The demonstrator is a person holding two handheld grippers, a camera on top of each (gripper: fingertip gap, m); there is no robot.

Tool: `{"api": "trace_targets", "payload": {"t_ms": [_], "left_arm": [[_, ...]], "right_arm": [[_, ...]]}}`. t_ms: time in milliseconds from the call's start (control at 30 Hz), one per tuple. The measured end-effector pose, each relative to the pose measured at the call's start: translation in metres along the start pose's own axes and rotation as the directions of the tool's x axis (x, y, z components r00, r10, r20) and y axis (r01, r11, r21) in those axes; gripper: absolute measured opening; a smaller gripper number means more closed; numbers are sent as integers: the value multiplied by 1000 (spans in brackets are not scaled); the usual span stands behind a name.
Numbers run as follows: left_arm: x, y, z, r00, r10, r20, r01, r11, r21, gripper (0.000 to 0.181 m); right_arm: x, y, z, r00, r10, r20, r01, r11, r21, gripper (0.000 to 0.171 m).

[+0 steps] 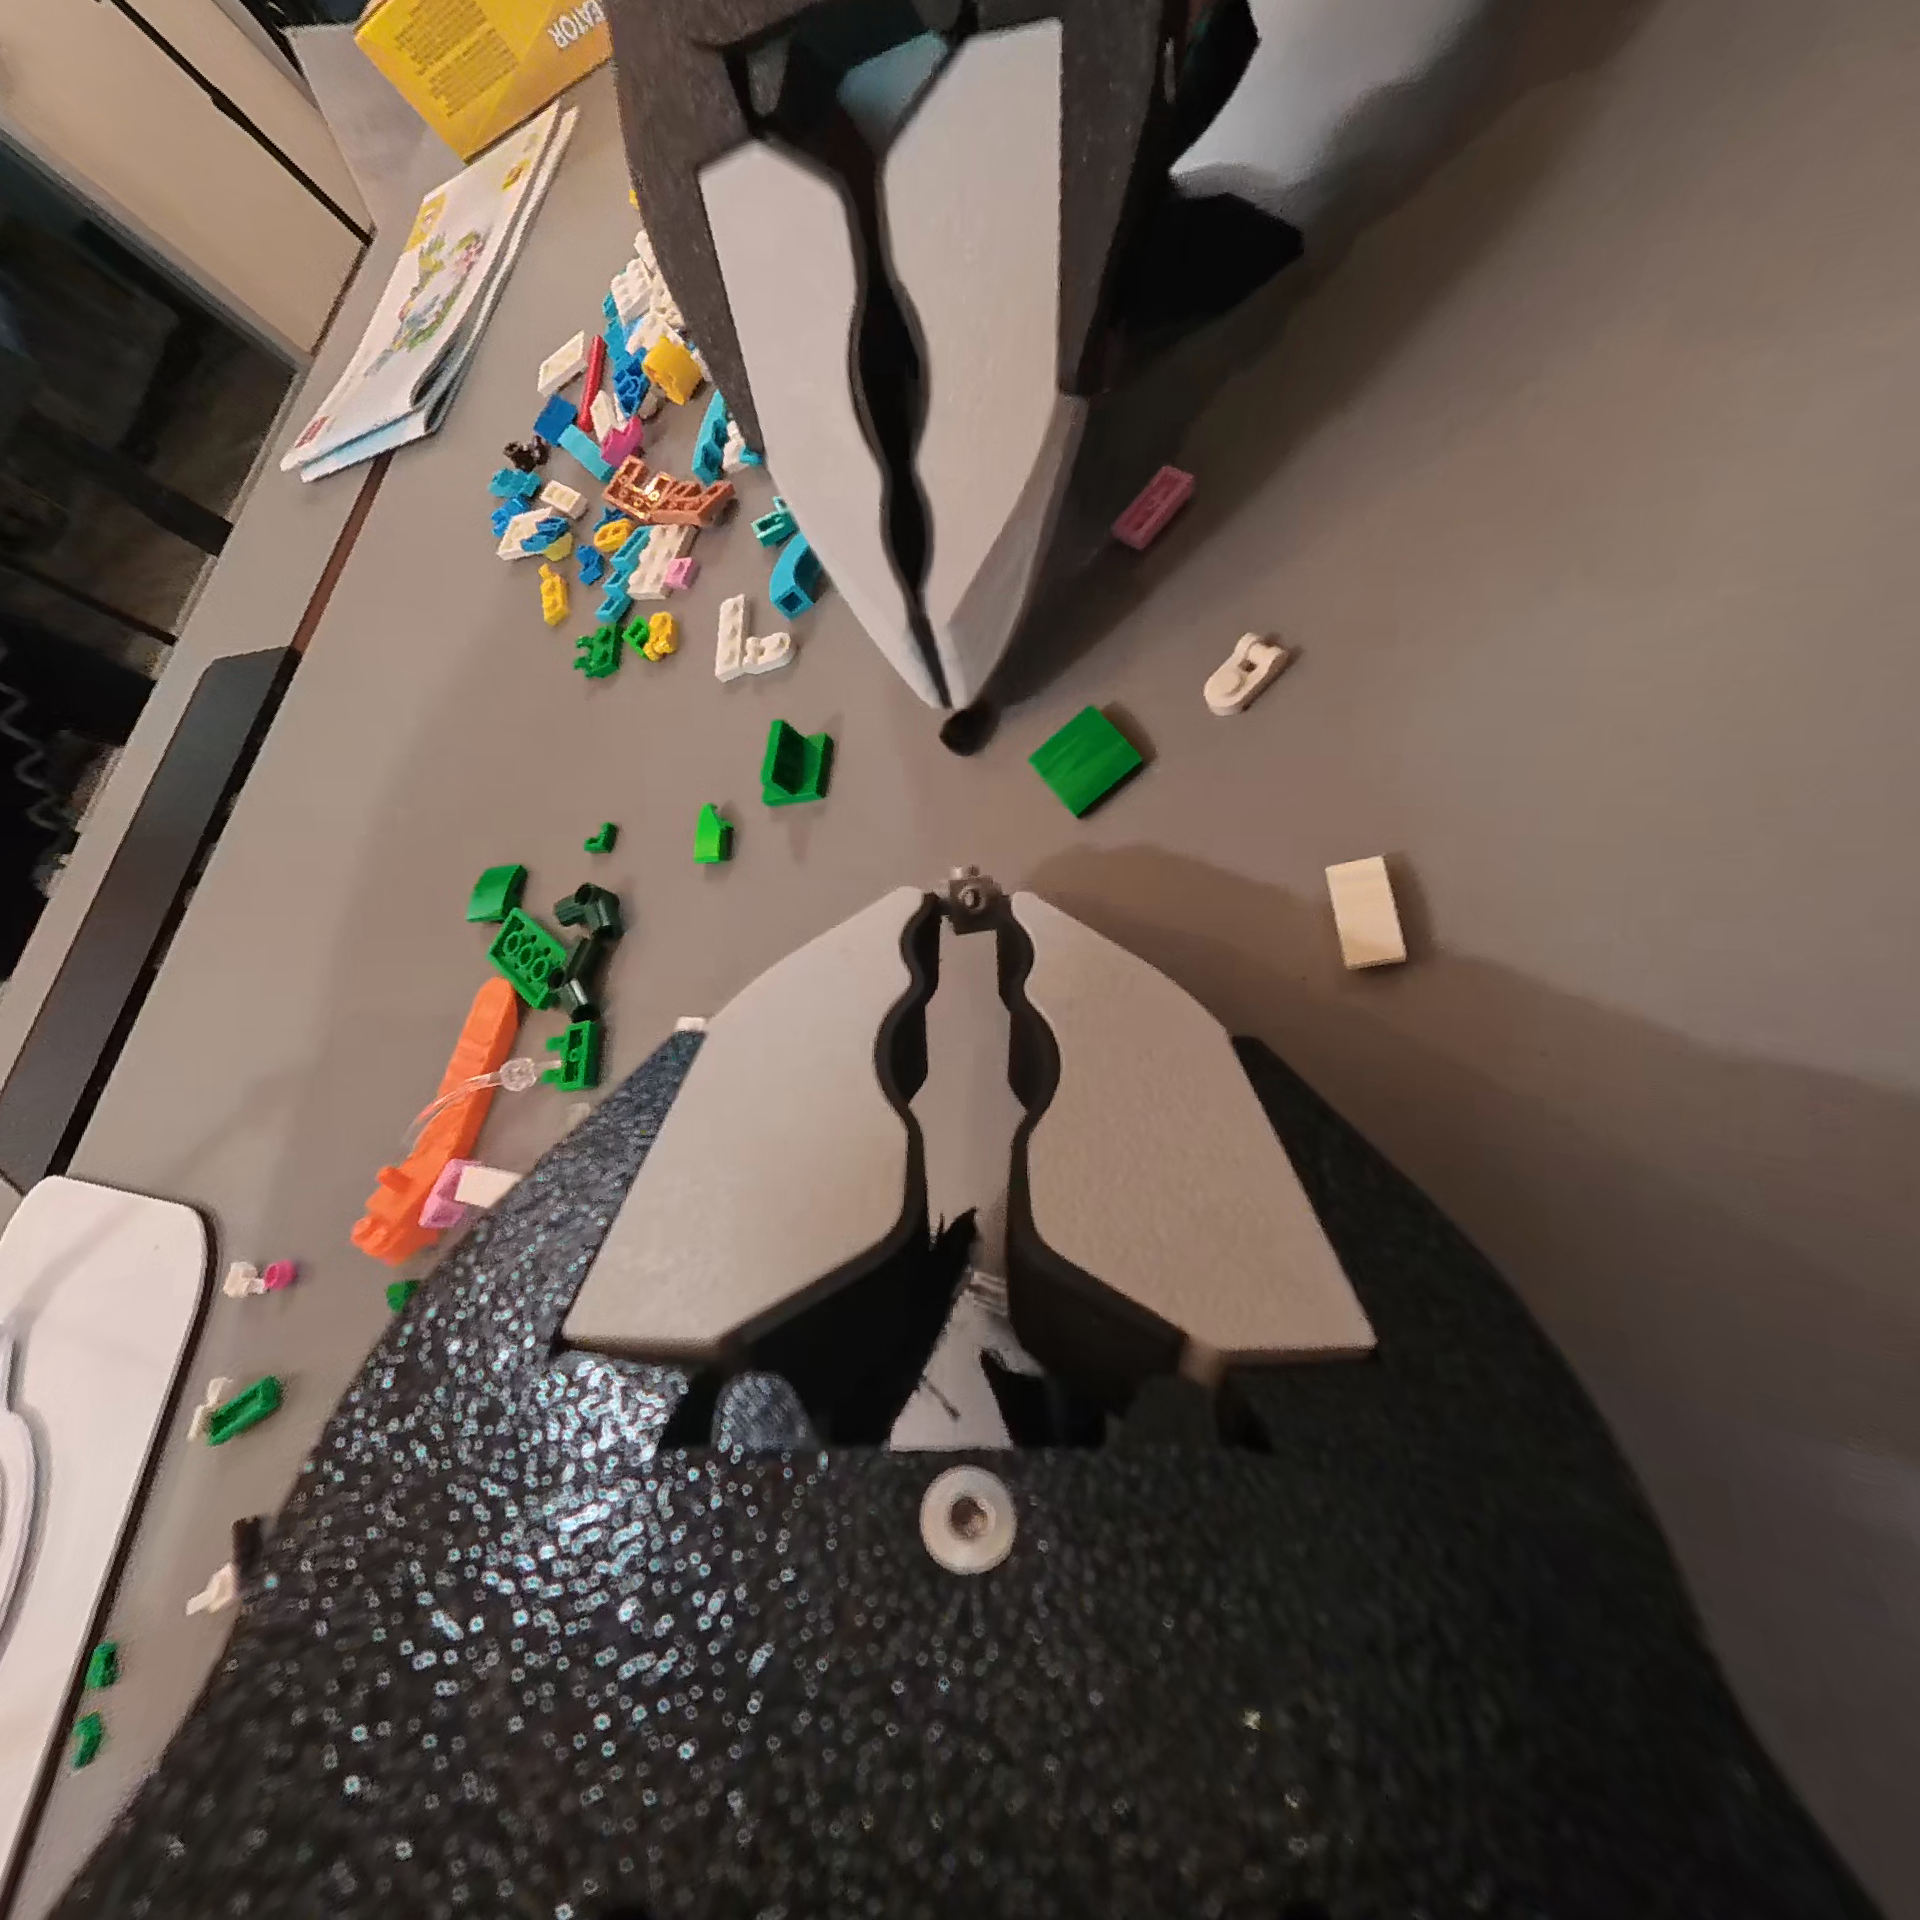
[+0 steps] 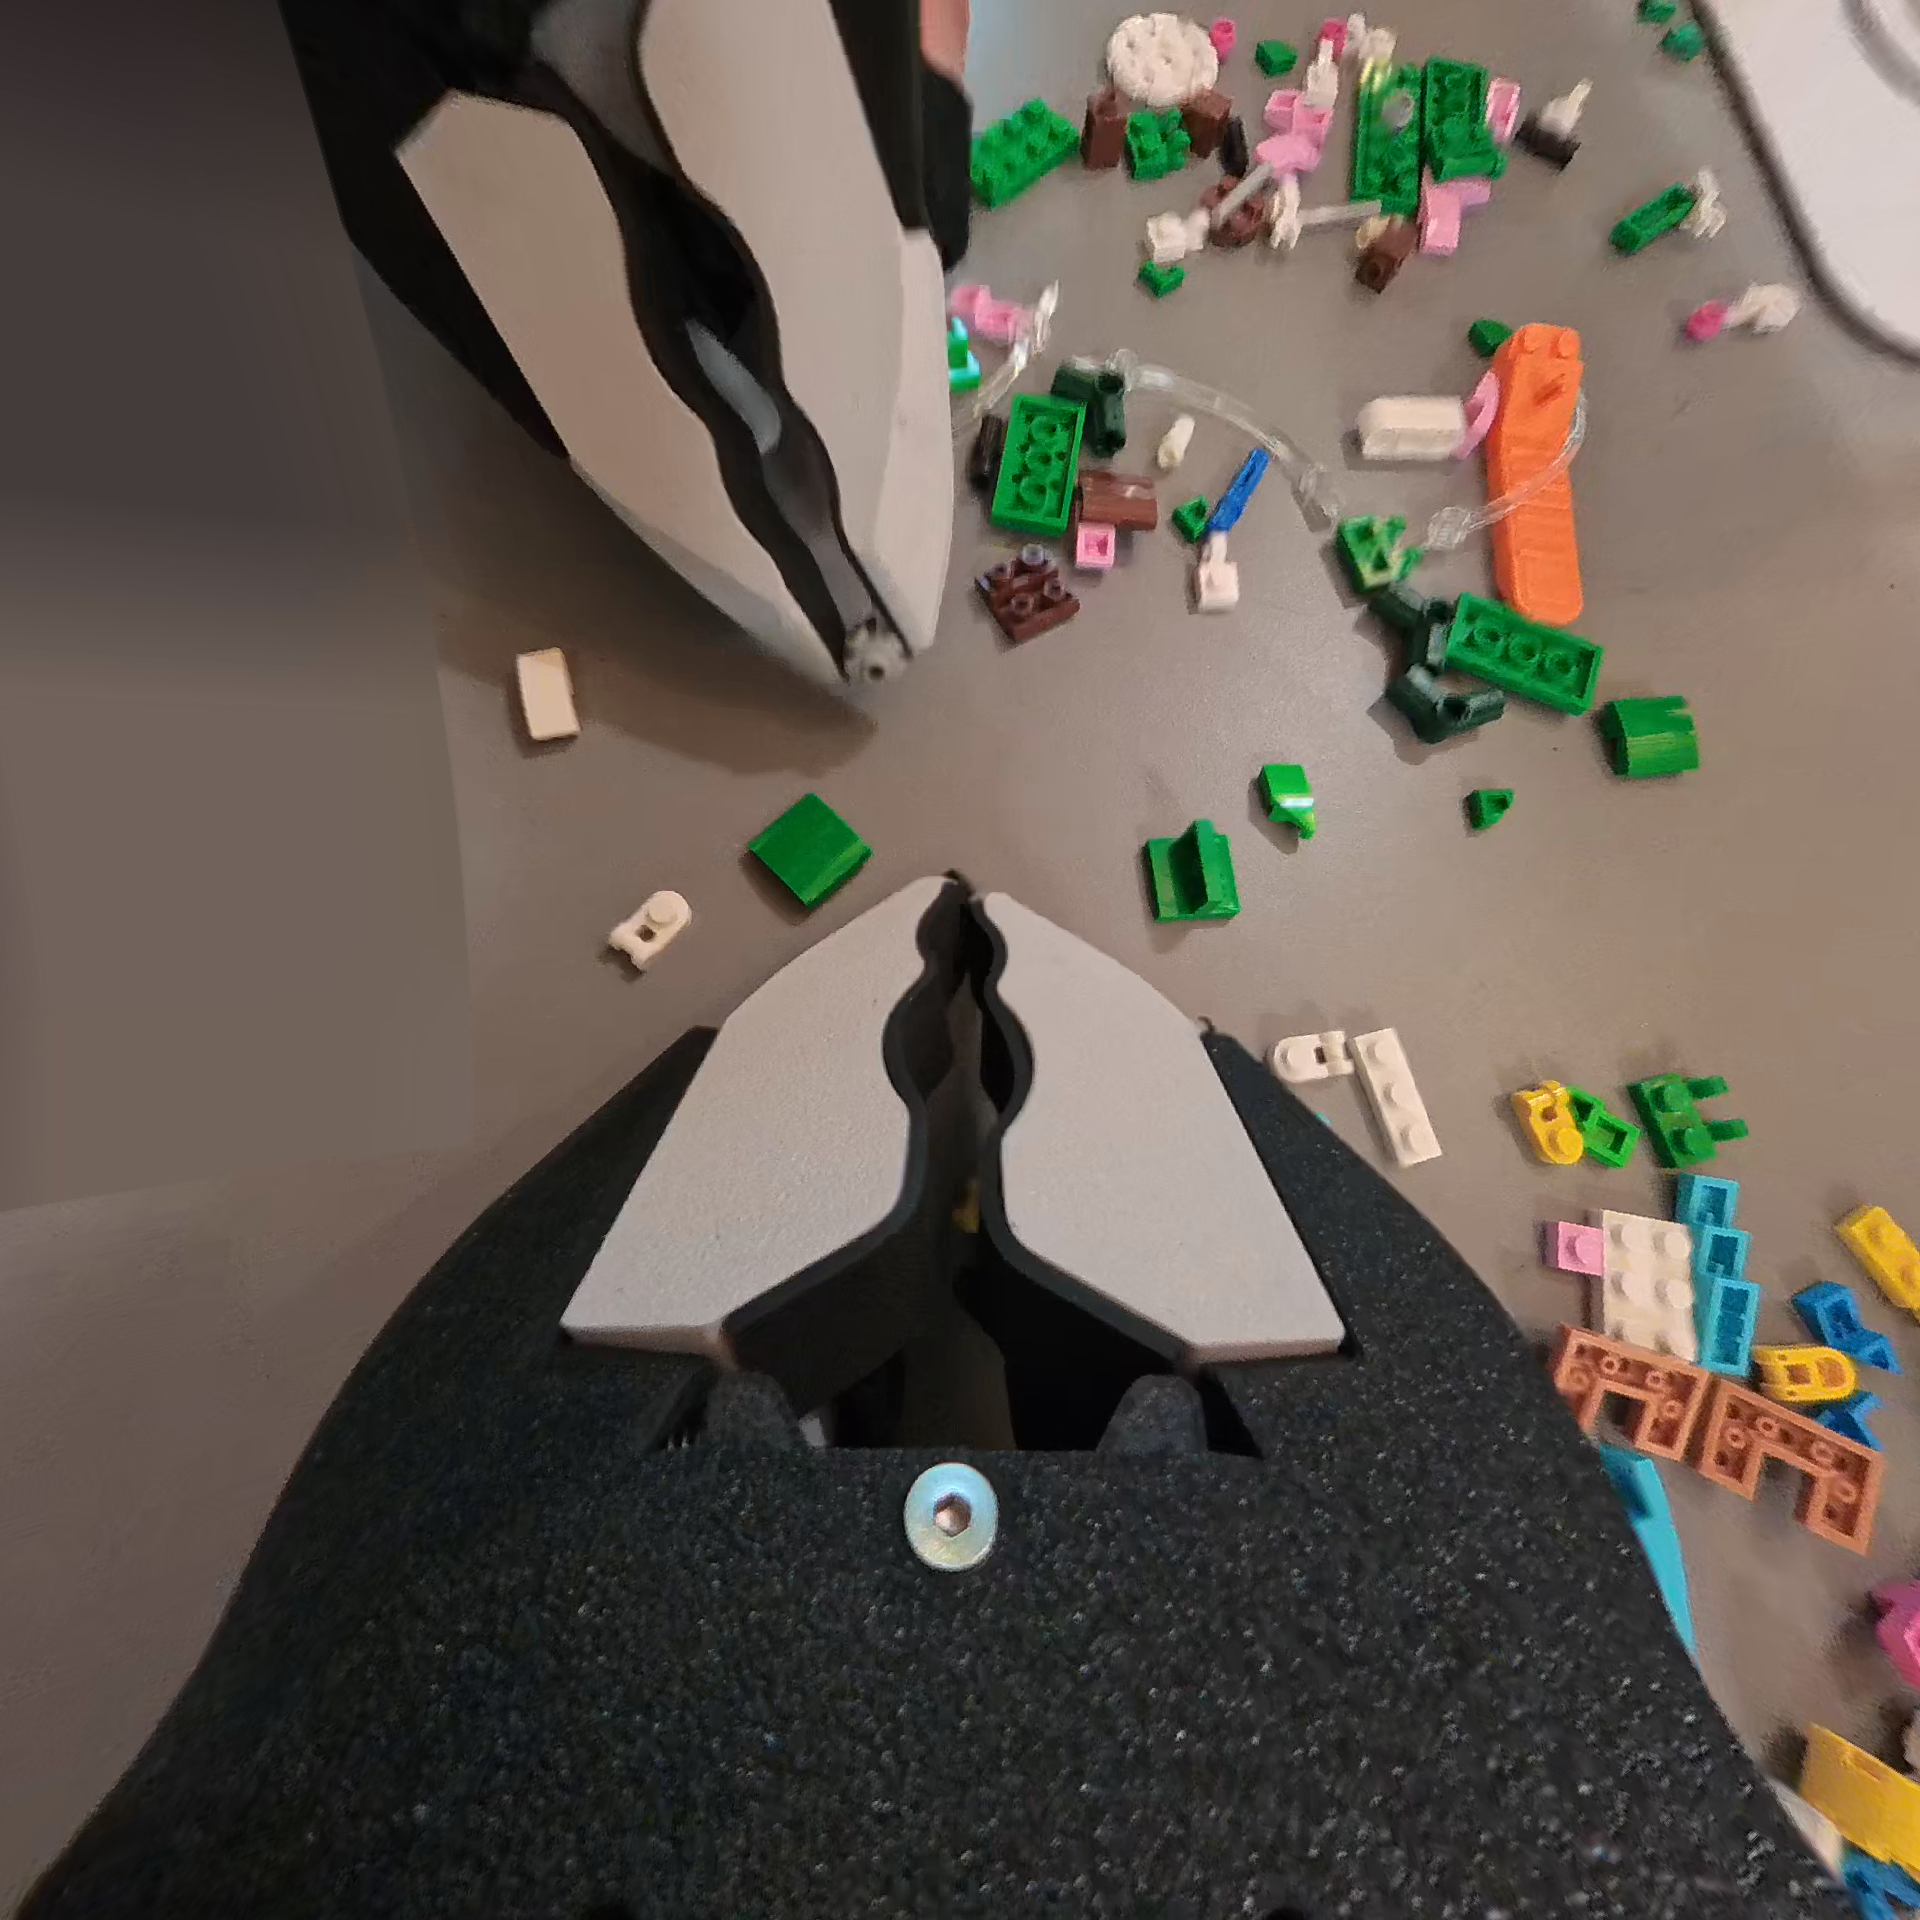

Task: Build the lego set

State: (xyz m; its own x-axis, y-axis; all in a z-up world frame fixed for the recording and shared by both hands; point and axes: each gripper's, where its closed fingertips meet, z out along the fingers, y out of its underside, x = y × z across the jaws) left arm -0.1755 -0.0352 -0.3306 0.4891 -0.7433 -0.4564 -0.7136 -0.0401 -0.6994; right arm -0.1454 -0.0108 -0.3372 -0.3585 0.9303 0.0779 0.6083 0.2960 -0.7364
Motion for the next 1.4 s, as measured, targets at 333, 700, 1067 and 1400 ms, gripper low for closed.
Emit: {"api": "trace_targets", "payload": {"t_ms": [333, 700, 1067, 1400], "left_arm": [[-2, 0, 1, 1000, -26, 7, 26, 1000, 2, 10], [0, 0, 1, 1000, -2, 3, 2, 1000, 0, 10], [0, 0, 1, 1000, -8, -1, 8, 1000, -2, 10], [1, 0, 0, 1000, -8, -6, 8, 1000, -1, 10]], "right_arm": [[-7, -12, 4, 978, -166, -129, 159, 986, -58, 0], [-16, 2, 4, 990, 65, -124, -75, 994, -82, 16], [-16, -5, 11, 963, 141, -231, -161, 985, -69, 12], [-20, -11, 16, 958, 162, -237, -179, 983, -49, 5]]}}
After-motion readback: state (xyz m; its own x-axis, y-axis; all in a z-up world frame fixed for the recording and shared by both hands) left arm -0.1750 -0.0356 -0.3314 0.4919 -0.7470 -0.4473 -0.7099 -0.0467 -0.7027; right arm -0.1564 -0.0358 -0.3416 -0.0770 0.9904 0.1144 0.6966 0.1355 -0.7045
